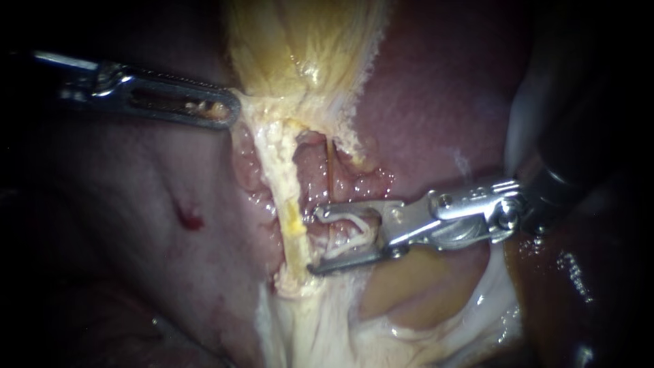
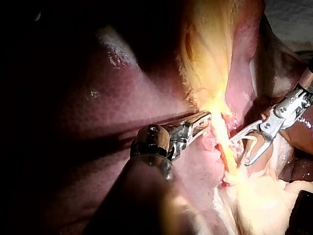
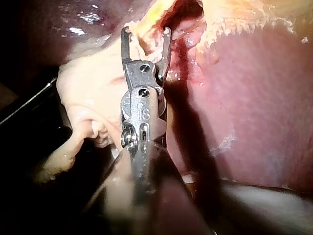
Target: Clipping first clip left tube
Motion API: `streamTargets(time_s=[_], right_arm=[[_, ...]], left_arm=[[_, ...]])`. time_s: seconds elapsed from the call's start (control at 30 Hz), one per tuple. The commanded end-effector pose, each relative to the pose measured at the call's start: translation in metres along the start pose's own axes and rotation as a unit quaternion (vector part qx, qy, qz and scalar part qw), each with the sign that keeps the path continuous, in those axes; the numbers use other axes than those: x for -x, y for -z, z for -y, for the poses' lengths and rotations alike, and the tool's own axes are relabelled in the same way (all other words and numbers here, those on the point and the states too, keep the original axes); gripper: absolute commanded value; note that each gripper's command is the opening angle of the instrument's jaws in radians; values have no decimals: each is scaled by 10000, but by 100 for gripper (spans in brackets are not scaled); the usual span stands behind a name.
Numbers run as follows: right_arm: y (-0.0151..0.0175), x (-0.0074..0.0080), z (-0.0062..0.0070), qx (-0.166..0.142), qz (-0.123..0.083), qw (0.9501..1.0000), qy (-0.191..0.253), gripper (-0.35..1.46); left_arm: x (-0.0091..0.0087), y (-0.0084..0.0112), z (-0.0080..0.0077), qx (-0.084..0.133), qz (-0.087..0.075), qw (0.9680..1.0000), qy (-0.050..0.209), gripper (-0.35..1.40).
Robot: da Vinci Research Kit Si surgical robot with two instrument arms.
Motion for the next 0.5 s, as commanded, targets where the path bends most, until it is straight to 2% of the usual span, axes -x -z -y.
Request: streamTargets(time_s=[0.03,0.23,0.37,0.5], right_arm=[[-2,3,-1,-12,11,10000,-22,50],[-12,20,-6,-99,43,9998,-186,50],[-18,25,-10,-210,-80,9993,-292,50],[-23,25,-11,-365,-200,9983,-408,50]], left_arm=[[0,0,0,0,0,10000,0,-35],[0,0,0,0,0,10000,0,-35],[0,0,0,0,0,10000,0,-35],[0,0,0,0,0,10000,0,-35]])
